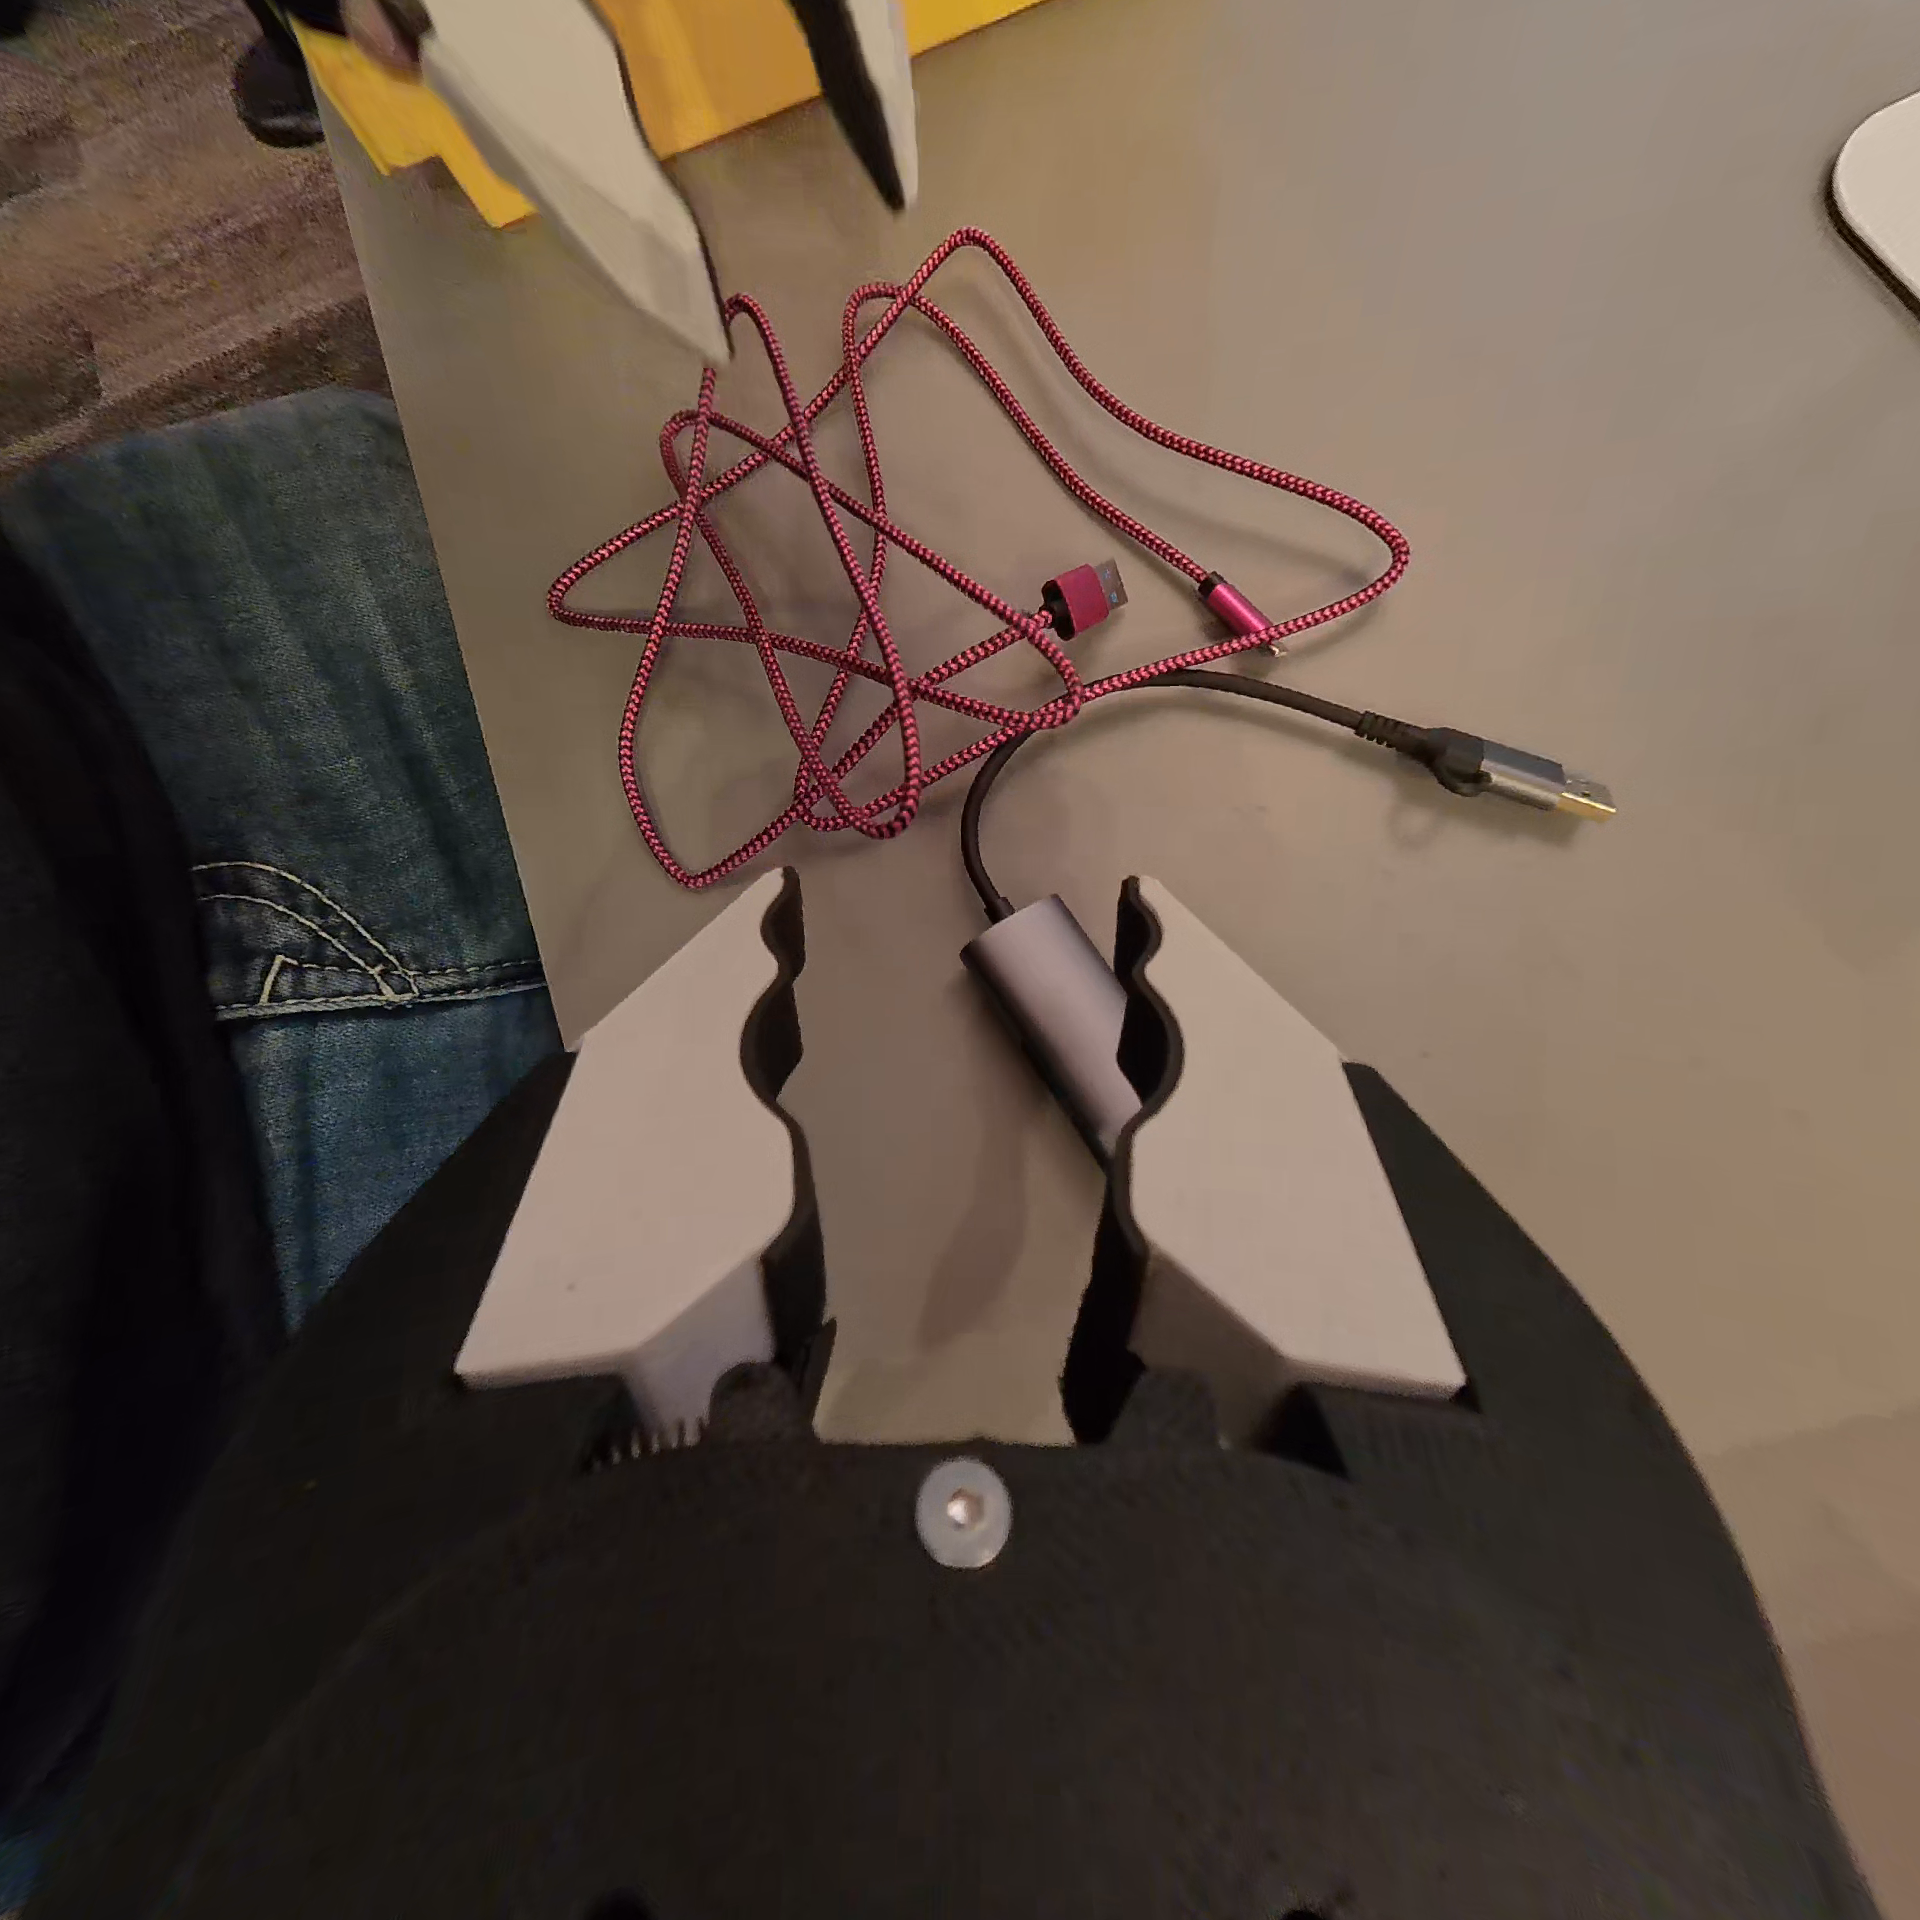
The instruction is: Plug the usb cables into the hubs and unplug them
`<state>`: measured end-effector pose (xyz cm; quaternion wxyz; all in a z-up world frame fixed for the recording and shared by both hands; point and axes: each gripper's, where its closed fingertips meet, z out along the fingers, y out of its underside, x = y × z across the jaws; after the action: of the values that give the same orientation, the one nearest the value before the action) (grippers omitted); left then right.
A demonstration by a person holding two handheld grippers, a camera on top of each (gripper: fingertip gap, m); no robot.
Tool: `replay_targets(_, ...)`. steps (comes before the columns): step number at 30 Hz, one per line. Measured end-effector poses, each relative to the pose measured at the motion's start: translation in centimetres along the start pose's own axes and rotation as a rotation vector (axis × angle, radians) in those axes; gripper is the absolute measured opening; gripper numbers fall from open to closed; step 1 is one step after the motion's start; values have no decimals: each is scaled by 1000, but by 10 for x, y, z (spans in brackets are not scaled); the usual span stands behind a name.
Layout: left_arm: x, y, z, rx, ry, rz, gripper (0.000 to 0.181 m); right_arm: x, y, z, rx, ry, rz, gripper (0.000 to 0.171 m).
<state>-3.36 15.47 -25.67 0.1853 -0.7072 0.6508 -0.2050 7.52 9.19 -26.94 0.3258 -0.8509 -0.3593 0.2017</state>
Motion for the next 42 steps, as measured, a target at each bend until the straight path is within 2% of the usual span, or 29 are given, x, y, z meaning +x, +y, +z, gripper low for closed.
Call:
replay_targets(3,-8,-4,-13,-15,10,-5,38,-1,-1,1,8,-7,2,58)
replay_targets(5,-11,-10,-9,-20,-5,21,31,-3,-2,1,15,-16,5,58)
replay_targets(8,-11,-13,13,-99,-37,119,25,-4,-3,2,17,-27,9,57)
replay_targets(12,-35,-13,47,-250,-205,356,26,-7,-6,-1,30,-25,7,56)
replay_targets(15,-28,-20,69,-249,-159,465,27,-7,-7,-5,51,-28,16,56)
replay_targets(18,-25,-17,85,-284,-138,579,19,-7,-7,-8,72,-40,31,55)
replay_targets(23,-25,-20,93,-274,-151,593,0,-4,-6,-11,96,-45,45,54)
replay_targets(29,-33,-38,75,-199,-282,575,0,5,-12,-16,144,-34,94,50)
replay_targets(34,-29,-54,53,-70,-357,539,0,11,-34,-15,203,-18,115,47)
replay_targets(38,-29,-49,47,-81,-372,539,0,14,-42,7,170,-19,123,44)
replay_targets(40,-19,-41,56,-96,-271,538,0,14,-39,22,128,-36,124,42)
replay_targets(42,-17,-37,65,-135,-241,569,0,14,-34,35,76,-57,143,40)
